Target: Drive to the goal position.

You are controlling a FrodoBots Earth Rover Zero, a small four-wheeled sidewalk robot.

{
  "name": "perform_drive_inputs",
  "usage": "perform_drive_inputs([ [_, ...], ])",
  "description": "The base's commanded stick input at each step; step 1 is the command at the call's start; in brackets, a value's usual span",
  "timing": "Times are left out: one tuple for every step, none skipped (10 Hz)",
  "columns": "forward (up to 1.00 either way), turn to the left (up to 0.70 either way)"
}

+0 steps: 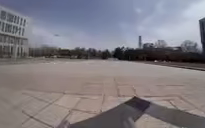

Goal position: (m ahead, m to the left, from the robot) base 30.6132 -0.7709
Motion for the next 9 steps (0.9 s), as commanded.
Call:
perform_drive_inputs([
  [0.85, 0.0],
  [0.85, 0.0],
  [0.85, 0.0],
  [0.85, 0.0],
  [0.85, 0.0],
  [0.85, 0.0],
  [0.85, 0.0],
  [0.85, 0.0],
  [0.85, 0.0],
])
